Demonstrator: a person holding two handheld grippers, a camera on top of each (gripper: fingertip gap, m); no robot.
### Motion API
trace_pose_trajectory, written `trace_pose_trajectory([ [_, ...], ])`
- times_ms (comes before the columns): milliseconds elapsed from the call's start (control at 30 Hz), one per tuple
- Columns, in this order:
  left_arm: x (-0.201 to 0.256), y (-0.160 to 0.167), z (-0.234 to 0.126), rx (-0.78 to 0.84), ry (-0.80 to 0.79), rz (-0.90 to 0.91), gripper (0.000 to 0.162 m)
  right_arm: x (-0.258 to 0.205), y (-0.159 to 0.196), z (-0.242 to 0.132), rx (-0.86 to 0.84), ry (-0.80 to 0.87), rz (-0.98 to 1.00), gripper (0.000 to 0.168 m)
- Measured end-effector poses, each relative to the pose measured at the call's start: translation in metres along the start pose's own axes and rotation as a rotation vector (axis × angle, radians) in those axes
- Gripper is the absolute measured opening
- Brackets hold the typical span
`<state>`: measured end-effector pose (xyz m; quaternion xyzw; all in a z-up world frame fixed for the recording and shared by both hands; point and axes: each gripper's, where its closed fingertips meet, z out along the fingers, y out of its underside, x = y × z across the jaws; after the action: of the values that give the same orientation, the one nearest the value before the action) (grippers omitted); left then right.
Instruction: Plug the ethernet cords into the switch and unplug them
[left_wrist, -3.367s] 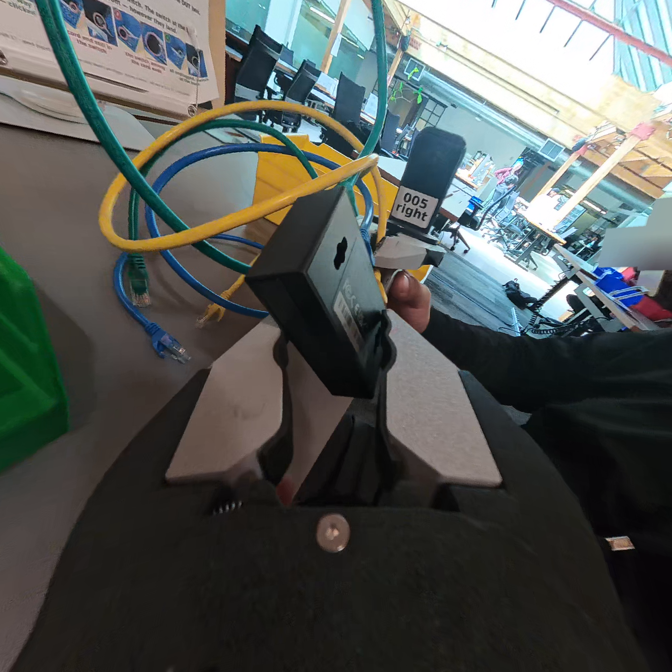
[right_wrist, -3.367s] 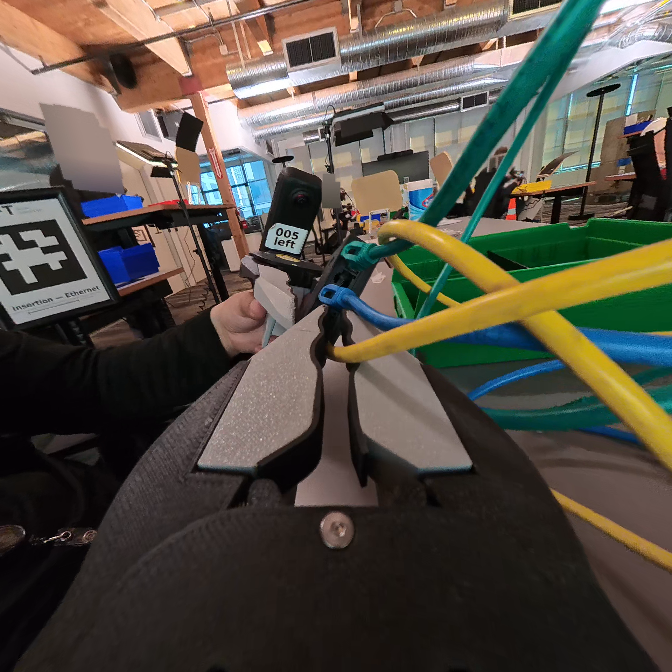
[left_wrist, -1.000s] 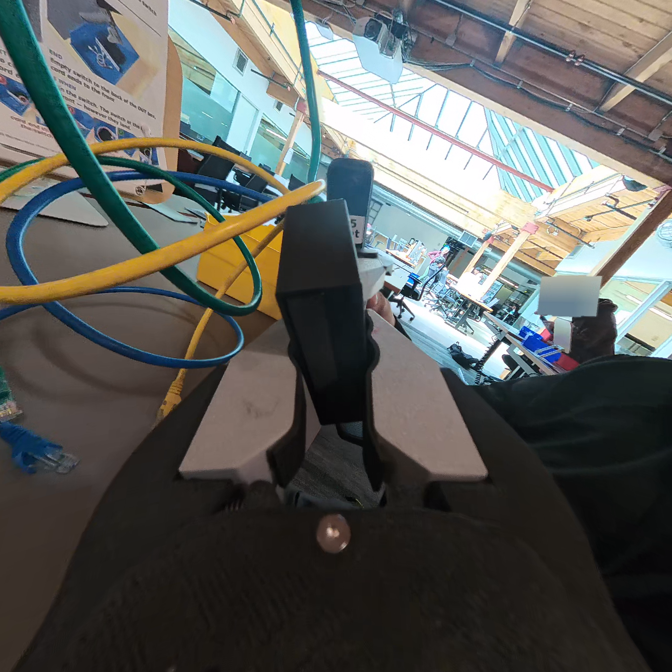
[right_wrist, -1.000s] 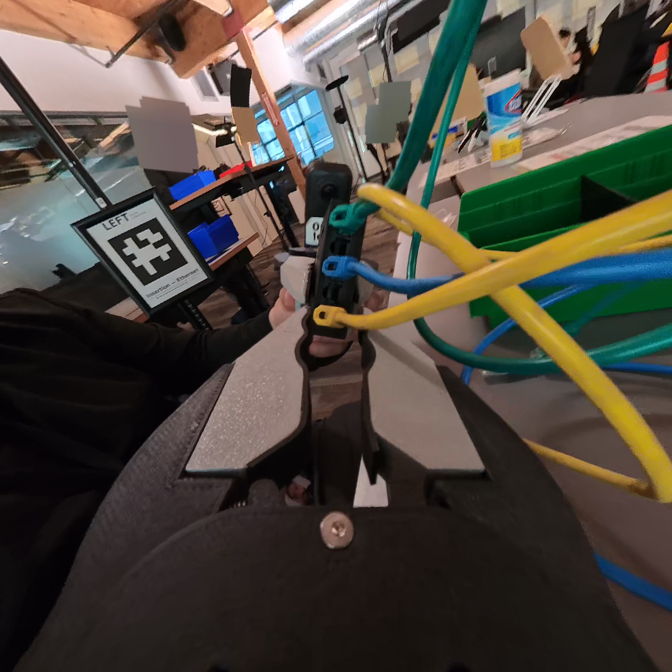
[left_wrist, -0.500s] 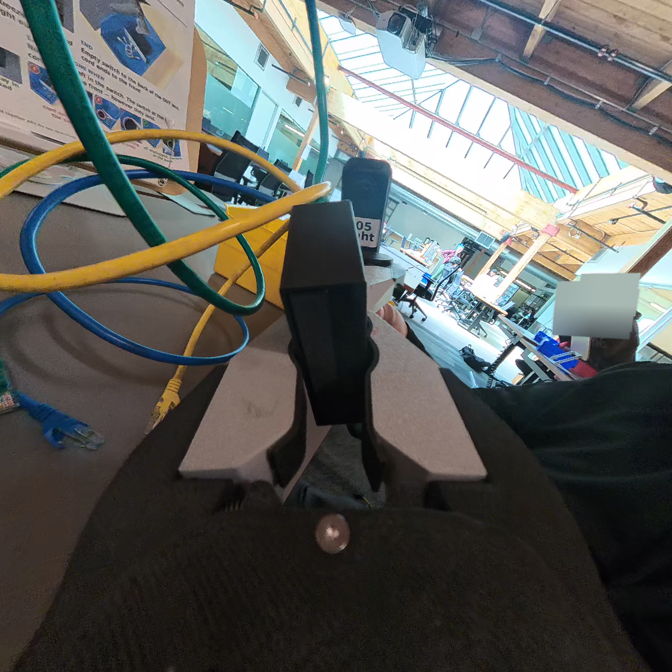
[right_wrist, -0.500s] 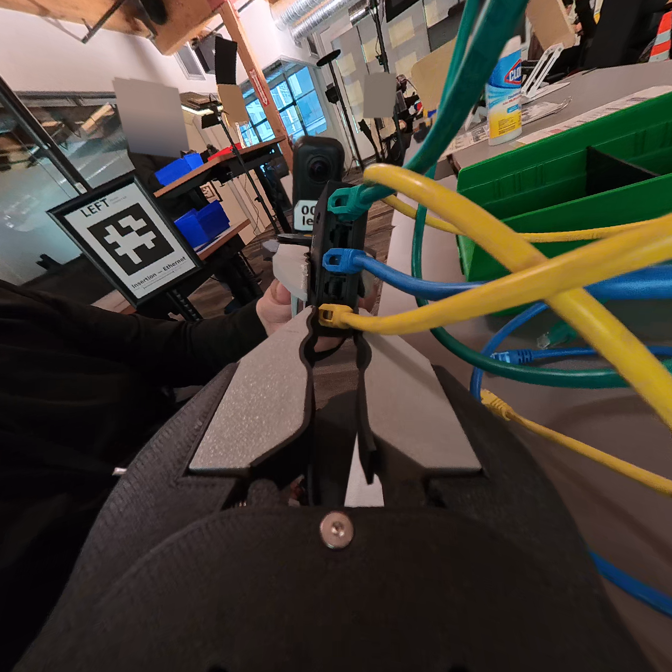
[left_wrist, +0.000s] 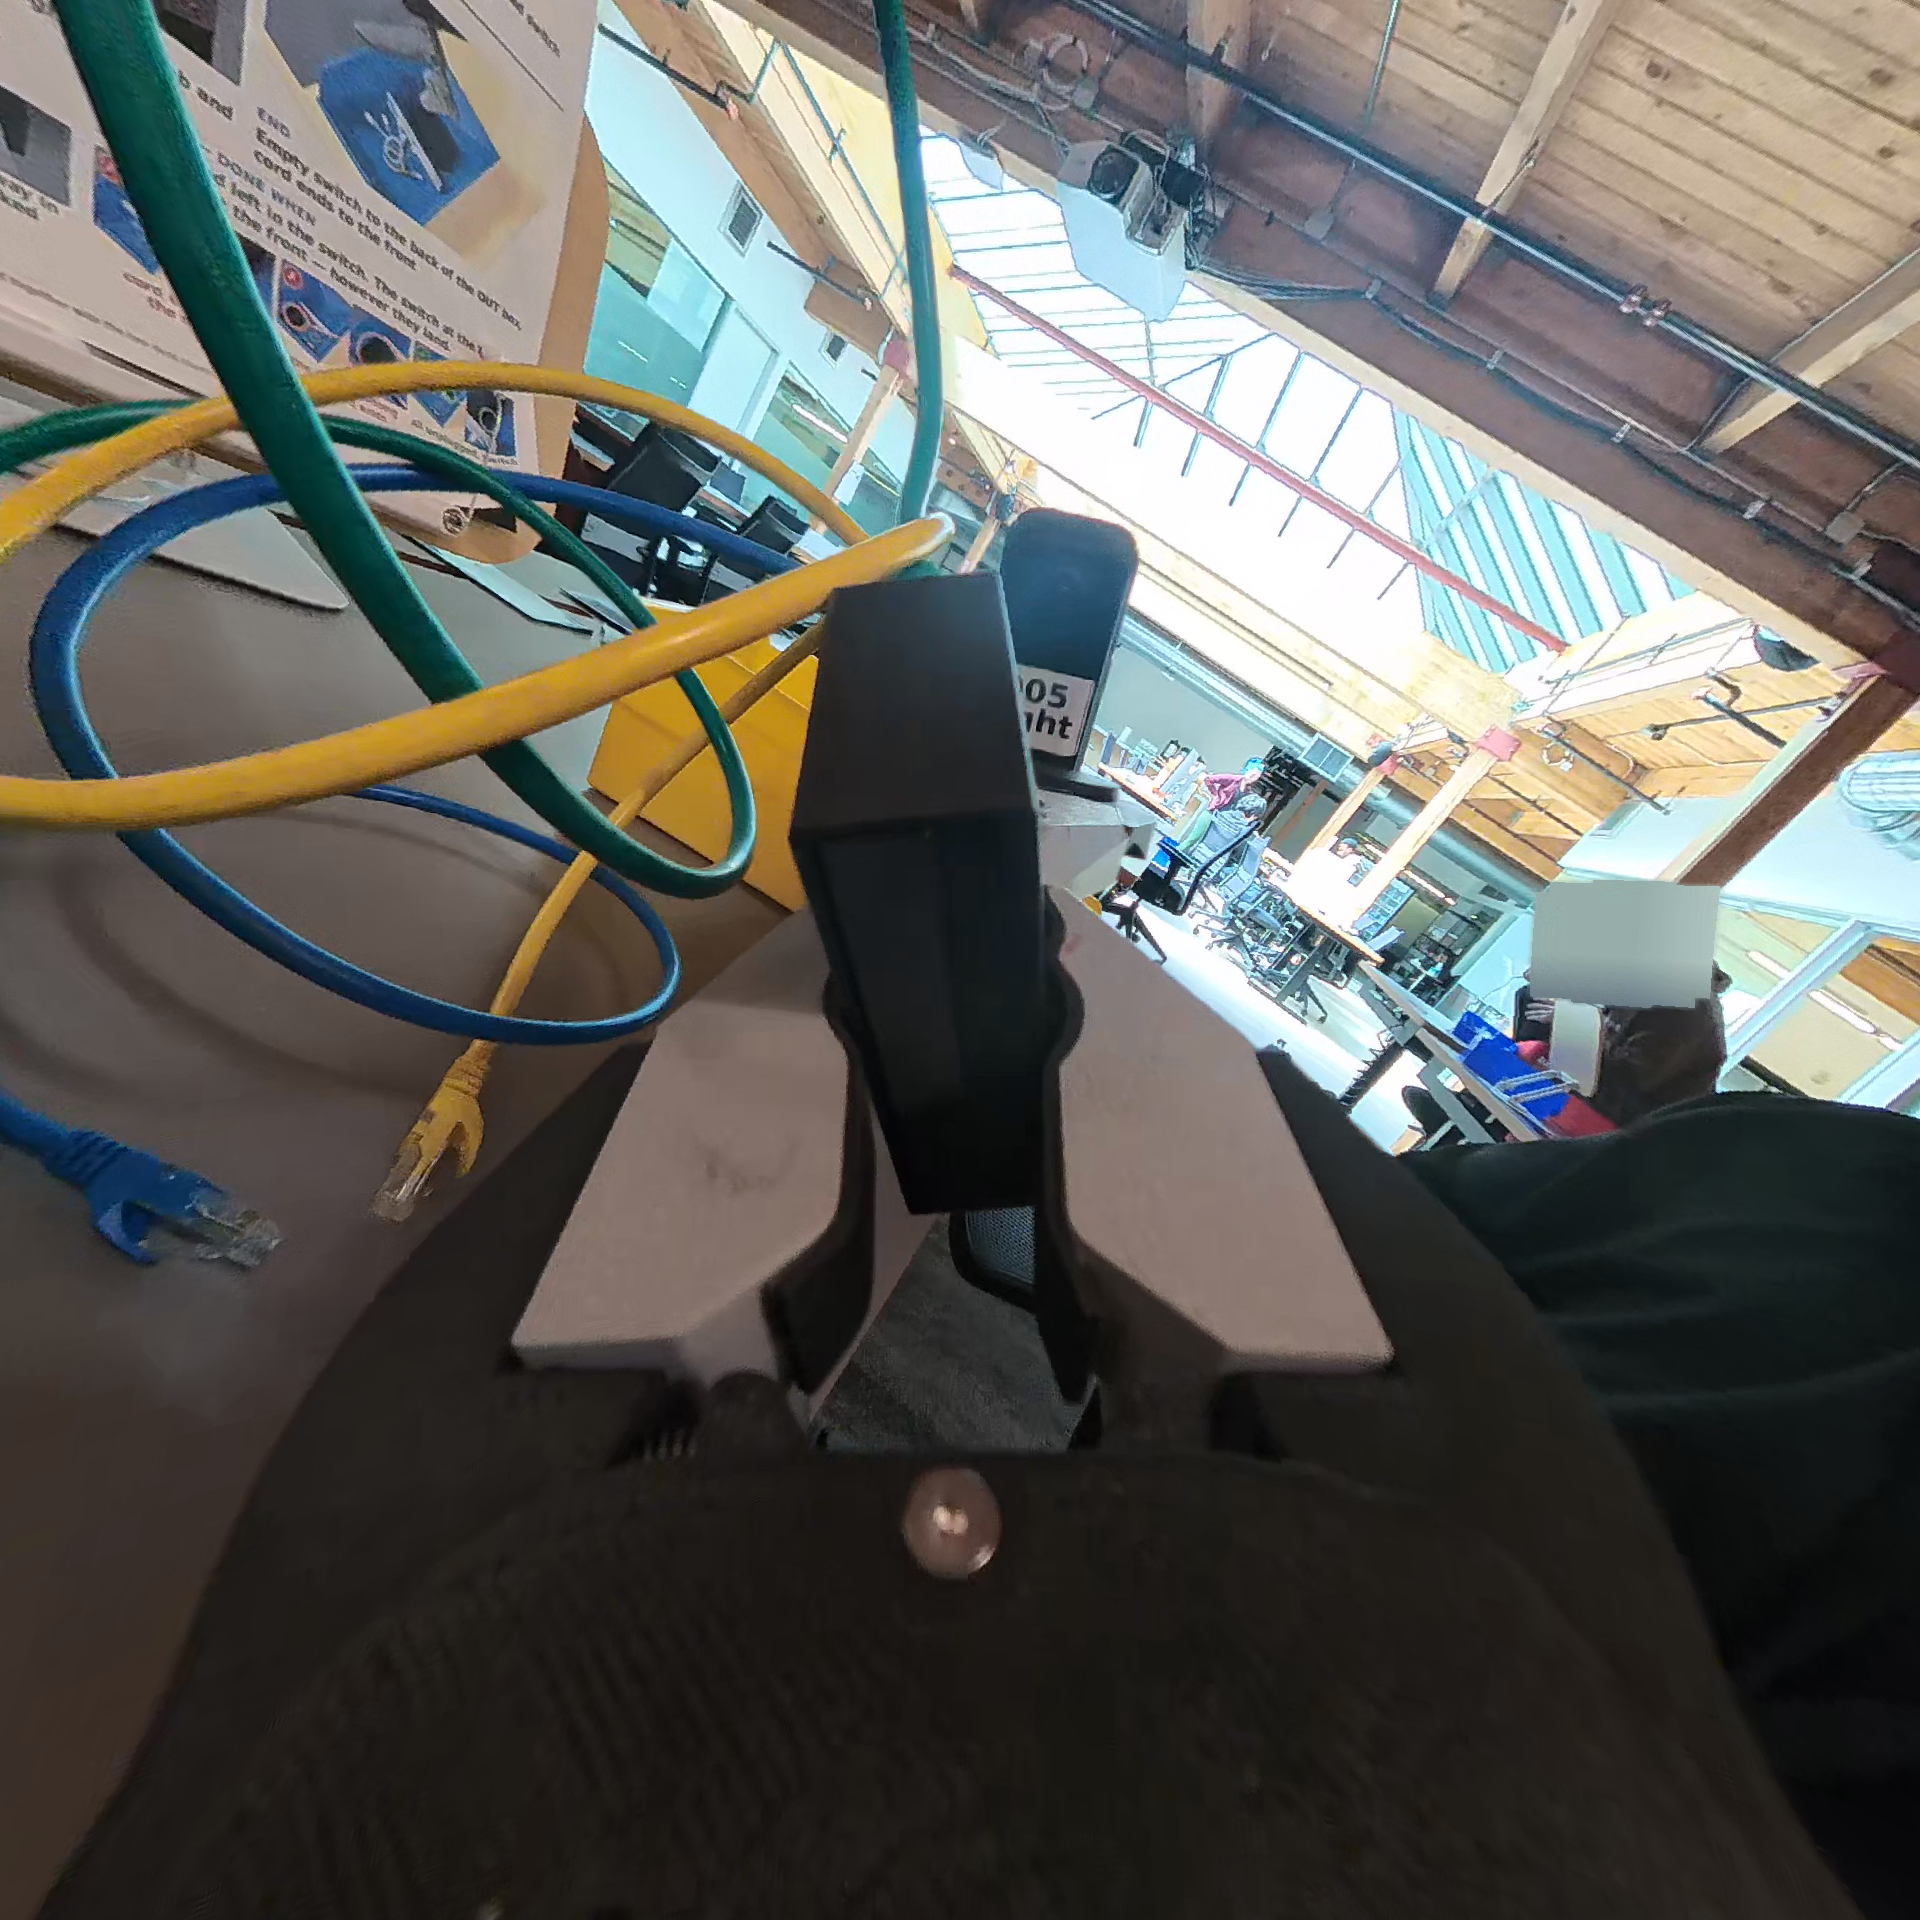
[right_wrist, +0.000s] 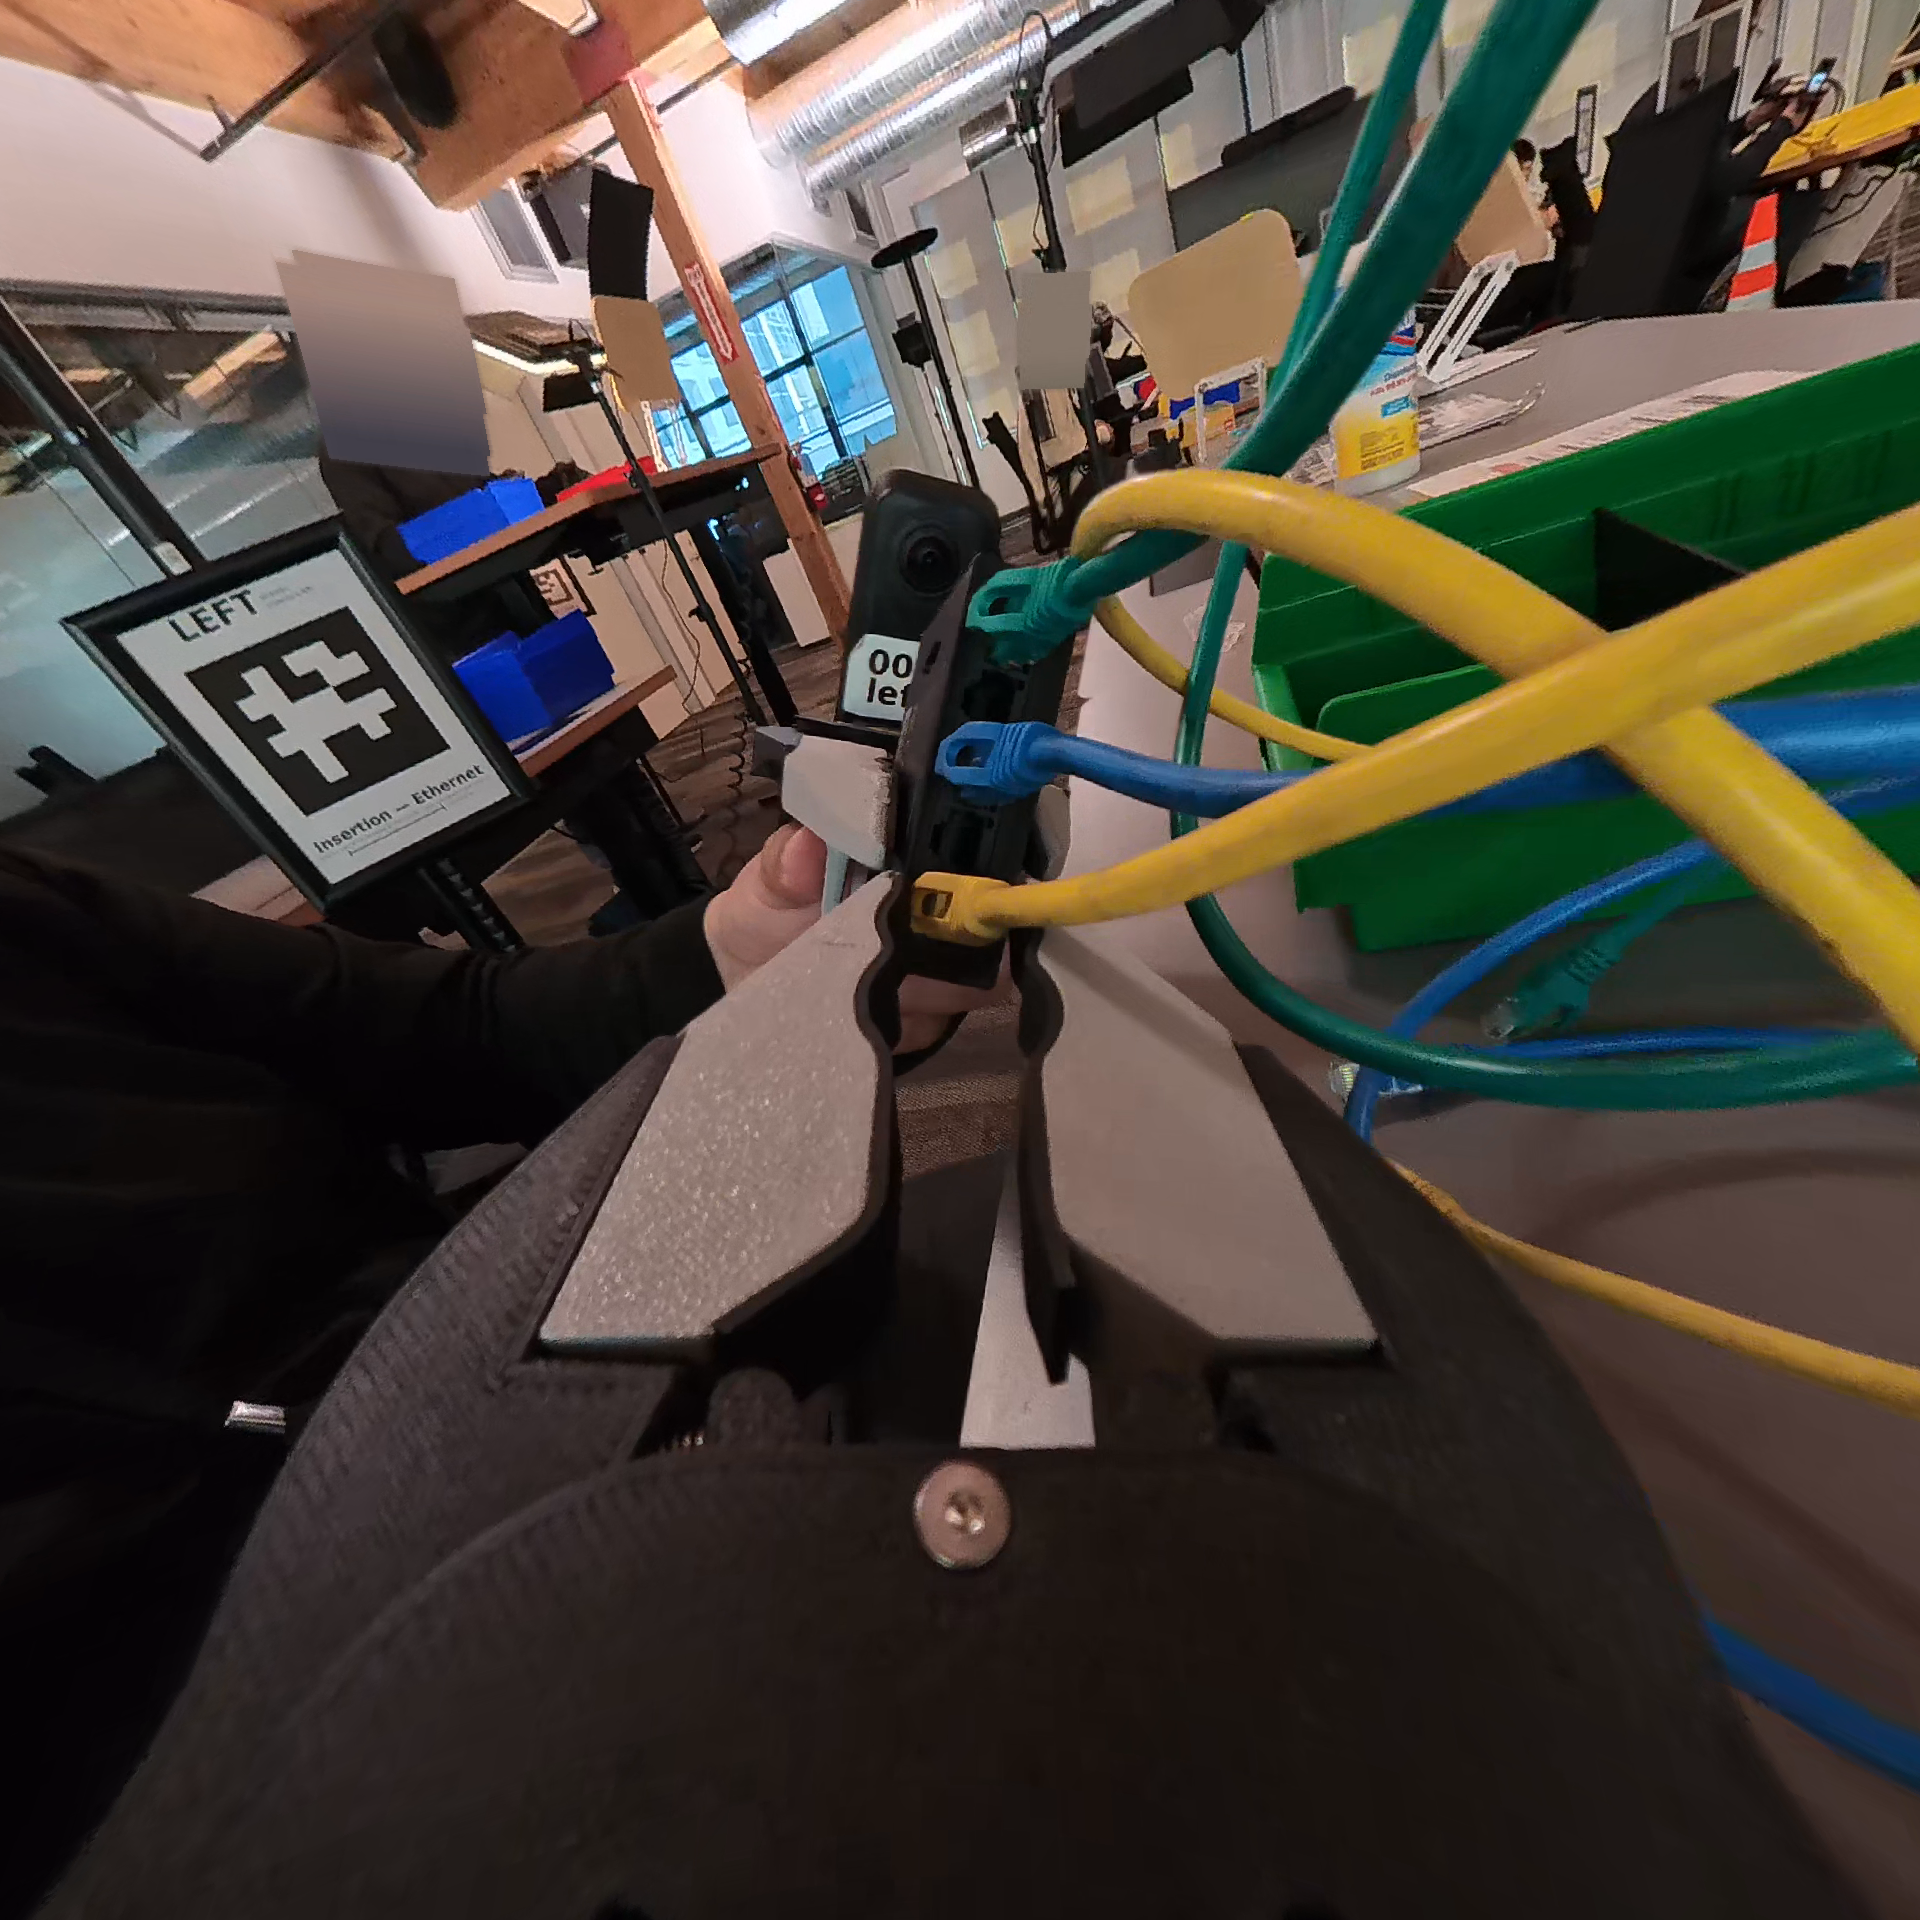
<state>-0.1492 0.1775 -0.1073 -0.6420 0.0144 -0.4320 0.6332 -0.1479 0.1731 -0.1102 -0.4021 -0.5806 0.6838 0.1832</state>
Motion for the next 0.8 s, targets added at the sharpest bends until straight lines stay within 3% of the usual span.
trace_pose_trajectory([
  [400, 0.006, 0.006, 0.005, -0.041, -0.003, 0.051, 0.028, -0.005, 0.004, -0.006, -0.076, -0.007, -0.069, 0.017],
  [567, 0.003, 0.004, 0.002, -0.038, -0.008, 0.034, 0.029, -0.011, 0.011, 0.003, -0.106, -0.048, -0.030, 0.038],
  [667, 0.005, 0.007, 0.004, -0.047, 0.004, 0.033, 0.029, -0.007, 0.017, 0.008, -0.129, -0.019, -0.061, 0.027],
  [800, 0.004, 0.007, 0.004, -0.053, -0.007, 0.042, 0.028, -0.006, 0.018, 0.007, -0.136, -0.019, -0.042, 0.025],
])
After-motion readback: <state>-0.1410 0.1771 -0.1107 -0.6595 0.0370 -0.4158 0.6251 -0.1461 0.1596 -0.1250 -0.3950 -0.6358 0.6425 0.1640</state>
